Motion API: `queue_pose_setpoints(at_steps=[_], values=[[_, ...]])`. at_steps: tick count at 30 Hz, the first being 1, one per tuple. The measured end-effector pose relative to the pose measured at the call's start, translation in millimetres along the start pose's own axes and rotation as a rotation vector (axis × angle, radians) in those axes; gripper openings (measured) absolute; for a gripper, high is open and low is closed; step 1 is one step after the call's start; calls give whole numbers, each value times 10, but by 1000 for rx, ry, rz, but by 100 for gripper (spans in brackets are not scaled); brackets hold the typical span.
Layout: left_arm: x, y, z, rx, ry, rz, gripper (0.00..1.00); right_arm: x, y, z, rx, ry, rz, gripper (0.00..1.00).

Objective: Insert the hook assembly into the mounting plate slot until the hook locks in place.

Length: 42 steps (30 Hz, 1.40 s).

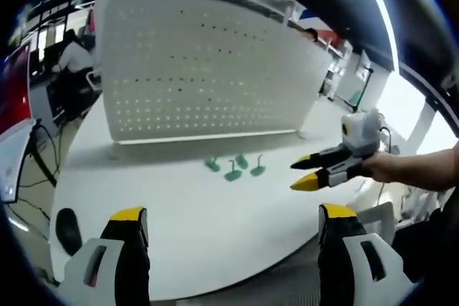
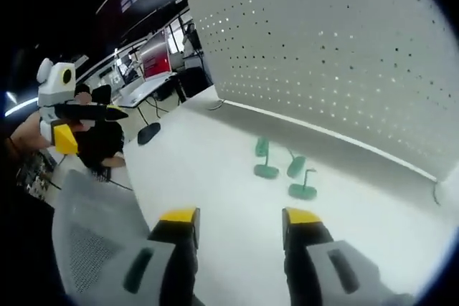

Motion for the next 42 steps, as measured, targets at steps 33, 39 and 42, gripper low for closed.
queue_pose_setpoints(at_steps=[33, 39, 42], values=[[-177, 85, 12, -42, -38, -64, 100, 360, -363, 1174, -150, -108, -180, 31], [-237, 103, 23, -46, -52, -84, 100, 413, -397, 1274, -151, -117, -174, 26], [-239, 105, 29, -49, -54, -88, 100, 432, -404, 1319, -169, -125, -209, 23]])
Point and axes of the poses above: the point that each gripper's makers call its tool centre point, and the gripper's own axes: z roughly forward along the fingers, x roughly to its right, y roughly out of its underside, the point moved 8 cm from there along -z, roughly backward along the fingers, and after that the axes turned 4 degrees about -z, right-handed, at the moved point
